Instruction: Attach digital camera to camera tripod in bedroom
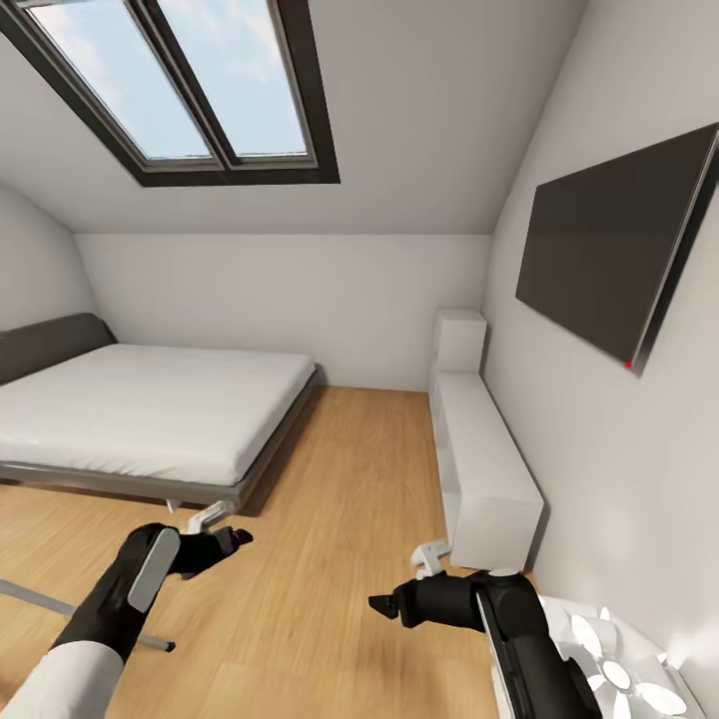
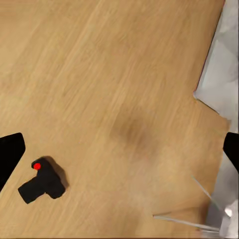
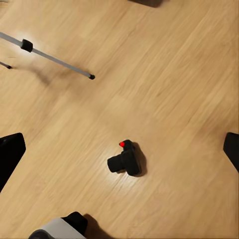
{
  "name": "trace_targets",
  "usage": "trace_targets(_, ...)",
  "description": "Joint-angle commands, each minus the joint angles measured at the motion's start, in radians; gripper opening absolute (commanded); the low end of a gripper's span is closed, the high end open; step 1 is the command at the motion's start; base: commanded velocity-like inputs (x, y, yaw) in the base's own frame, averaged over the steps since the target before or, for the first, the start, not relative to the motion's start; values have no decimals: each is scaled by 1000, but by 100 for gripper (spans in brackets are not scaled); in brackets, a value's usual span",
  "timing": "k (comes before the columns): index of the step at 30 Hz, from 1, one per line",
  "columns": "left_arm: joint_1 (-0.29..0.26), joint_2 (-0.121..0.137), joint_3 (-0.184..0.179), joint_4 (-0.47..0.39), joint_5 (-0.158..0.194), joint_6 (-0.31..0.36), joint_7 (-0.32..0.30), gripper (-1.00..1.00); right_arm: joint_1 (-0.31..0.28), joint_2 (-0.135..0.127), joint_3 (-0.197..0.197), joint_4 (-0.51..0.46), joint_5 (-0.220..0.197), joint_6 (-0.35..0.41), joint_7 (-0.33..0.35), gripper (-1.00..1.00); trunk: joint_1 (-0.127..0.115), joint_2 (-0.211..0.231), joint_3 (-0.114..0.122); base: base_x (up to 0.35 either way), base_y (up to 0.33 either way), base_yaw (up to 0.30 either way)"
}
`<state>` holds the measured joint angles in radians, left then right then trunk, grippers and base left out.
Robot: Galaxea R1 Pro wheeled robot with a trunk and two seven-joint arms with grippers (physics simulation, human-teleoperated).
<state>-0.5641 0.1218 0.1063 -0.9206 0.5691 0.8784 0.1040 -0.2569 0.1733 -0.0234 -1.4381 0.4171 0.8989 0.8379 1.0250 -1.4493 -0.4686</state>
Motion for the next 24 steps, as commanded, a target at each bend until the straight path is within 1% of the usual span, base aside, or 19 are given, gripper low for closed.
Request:
trace_targets(1, 20, -32, 3, -12, 1, 8, 16, 100, -1, 1, -3, -2, 10, 3, 10, 100, 0, -1, -1, 0, 0, 0)
trace_targets(3, 3, -94, 4, -33, -3, 11, 31, 100, -1, 1, -3, -3, 10, 4, 10, 100, 0, -1, -1, 0, 0, 0)
trace_targets(4, -8, -149, 3, -51, -7, 10, 54, 100, -1, 1, -4, -5, 8, 5, 11, 100, 0, -1, -1, 0, 0, 0)
trace_targets(5, -11, -171, 3, -58, -10, 9, 71, 100, -1, 1, -4, -6, 7, 8, 12, 100, 0, -1, -1, 0, 0, 0)
trace_targets(6, -20, -231, 2, -97, -21, 9, 167, 100, -1, 1, -3, -14, 4, 31, 13, 100, 0, -1, -1, 0, 0, 0)
trace_targets(7, -23, -266, -18, -136, -22, 8, 252, 100, -1, 1, -1, -20, 3, 54, 13, 100, 0, -1, -1, 0, 0, 0)
trace_targets(8, -24, -275, -31, -144, -21, 7, 278, 100, -1, 1, -1, -21, 2, 61, 13, 100, 0, -1, -1, 0, 0, 0)
trace_targets(9, -25, -288, -65, -152, -19, 6, 320, 100, -1, 1, -1, -23, 1, 71, 13, 100, 0, -1, -1, 0, 0, 0)
trace_targets(10, -25, -296, -99, -153, -14, 5, 347, 100, -1, 1, 0, -24, 1, 78, 13, 100, 0, -1, -1, 0, 0, 0)
trace_targets(12, -26, -296, -127, -151, -6, 5, 365, 100, -1, 1, 0, -24, 1, 82, 13, 100, 0, -1, -1, 0, 0, 0)
trace_targets(14, -26, -296, -156, -141, 21, 3, 385, 100, -1, 1, 0, -26, 1, 87, 13, 100, 0, -1, -1, 0, 0, 0)
trace_targets(16, -26, -296, -164, -132, 34, 0, 390, 100, -1, 1, 1, -26, 2, 88, 13, 100, 0, -1, -1, 0, 0, 0)
trace_targets(17, -26, -296, -172, -113, 58, -2, 396, 100, -1, 1, 2, -27, 2, 89, 13, 100, 0, -1, -1, 0, 0, 0)
trace_targets(23, -26, -296, -175, -100, 74, -4, 400, 100, -1, 1, 2, -27, 2, 89, 13, 100, 0, -1, -1, 0, 0, 0)
trace_targets(24, -26, -296, -176, -96, 76, -7, 402, 100, -1, 1, 2, -27, 2, 89, 13, 100, 4, -8, -5, 0, 0, 0)
